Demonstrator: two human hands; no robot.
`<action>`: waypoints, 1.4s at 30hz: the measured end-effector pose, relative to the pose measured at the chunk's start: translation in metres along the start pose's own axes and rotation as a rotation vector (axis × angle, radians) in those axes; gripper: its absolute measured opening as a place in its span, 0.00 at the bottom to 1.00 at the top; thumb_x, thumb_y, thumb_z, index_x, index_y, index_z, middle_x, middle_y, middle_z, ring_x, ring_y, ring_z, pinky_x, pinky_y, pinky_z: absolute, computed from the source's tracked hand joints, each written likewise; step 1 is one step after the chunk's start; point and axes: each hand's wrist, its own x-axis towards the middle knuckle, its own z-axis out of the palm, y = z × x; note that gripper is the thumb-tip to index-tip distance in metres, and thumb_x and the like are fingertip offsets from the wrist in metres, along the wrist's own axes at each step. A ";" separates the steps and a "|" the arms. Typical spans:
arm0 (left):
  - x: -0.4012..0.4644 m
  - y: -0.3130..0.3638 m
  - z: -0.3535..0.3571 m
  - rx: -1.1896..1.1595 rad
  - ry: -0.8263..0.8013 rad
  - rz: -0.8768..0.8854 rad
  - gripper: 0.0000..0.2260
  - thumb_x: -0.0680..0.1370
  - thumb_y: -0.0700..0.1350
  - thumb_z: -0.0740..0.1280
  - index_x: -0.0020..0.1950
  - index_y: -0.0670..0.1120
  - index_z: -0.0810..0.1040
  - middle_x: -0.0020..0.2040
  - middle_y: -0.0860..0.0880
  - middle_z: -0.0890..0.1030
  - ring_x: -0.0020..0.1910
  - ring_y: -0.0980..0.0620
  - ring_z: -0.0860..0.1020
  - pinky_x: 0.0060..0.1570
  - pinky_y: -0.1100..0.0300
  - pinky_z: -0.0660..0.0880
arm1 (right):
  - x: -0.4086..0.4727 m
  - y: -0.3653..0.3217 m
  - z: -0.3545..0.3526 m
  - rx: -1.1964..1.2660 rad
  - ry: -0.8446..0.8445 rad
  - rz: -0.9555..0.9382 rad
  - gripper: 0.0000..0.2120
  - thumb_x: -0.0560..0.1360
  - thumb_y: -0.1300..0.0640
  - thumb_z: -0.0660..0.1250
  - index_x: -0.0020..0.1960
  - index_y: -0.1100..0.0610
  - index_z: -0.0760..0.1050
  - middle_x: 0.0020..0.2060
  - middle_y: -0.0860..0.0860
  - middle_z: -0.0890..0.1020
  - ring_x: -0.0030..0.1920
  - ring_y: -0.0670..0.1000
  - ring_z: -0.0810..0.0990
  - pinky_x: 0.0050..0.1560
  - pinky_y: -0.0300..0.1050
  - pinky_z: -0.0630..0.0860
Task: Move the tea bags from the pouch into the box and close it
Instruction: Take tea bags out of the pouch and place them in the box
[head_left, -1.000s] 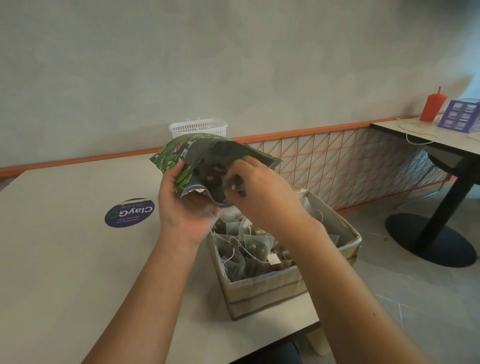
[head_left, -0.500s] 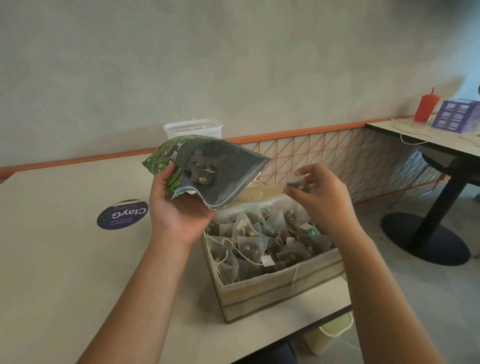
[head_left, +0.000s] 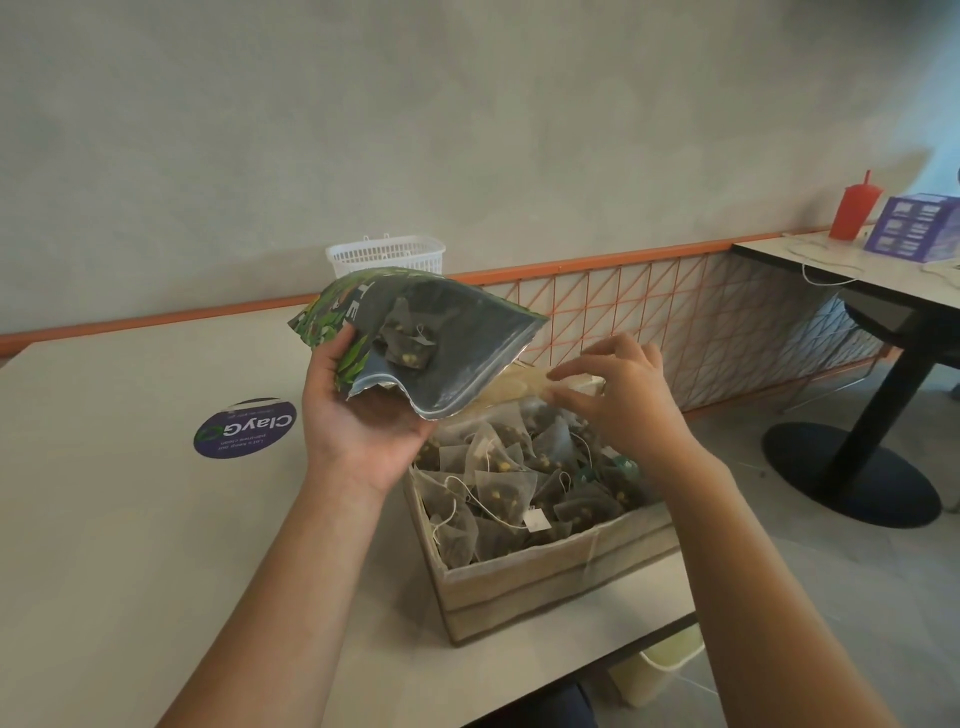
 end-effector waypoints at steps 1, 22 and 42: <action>0.000 0.000 0.000 -0.003 0.005 -0.004 0.13 0.71 0.53 0.68 0.42 0.46 0.88 0.52 0.45 0.85 0.66 0.44 0.77 0.68 0.45 0.70 | -0.001 0.001 -0.001 -0.046 -0.035 0.020 0.15 0.72 0.42 0.70 0.58 0.44 0.79 0.57 0.44 0.70 0.62 0.48 0.63 0.57 0.43 0.59; 0.002 0.012 -0.010 0.056 -0.082 -0.022 0.20 0.80 0.54 0.59 0.52 0.45 0.86 0.59 0.43 0.83 0.56 0.42 0.82 0.64 0.44 0.73 | -0.014 -0.089 0.015 0.520 0.468 -0.412 0.12 0.79 0.60 0.65 0.60 0.55 0.80 0.53 0.48 0.82 0.57 0.47 0.78 0.56 0.43 0.76; 0.018 0.012 -0.018 -0.017 0.000 -0.111 0.23 0.76 0.54 0.66 0.69 0.46 0.78 0.69 0.44 0.77 0.70 0.43 0.74 0.71 0.47 0.67 | -0.010 -0.088 0.021 0.538 0.343 -0.161 0.12 0.78 0.58 0.66 0.61 0.51 0.80 0.54 0.44 0.79 0.54 0.43 0.76 0.48 0.34 0.74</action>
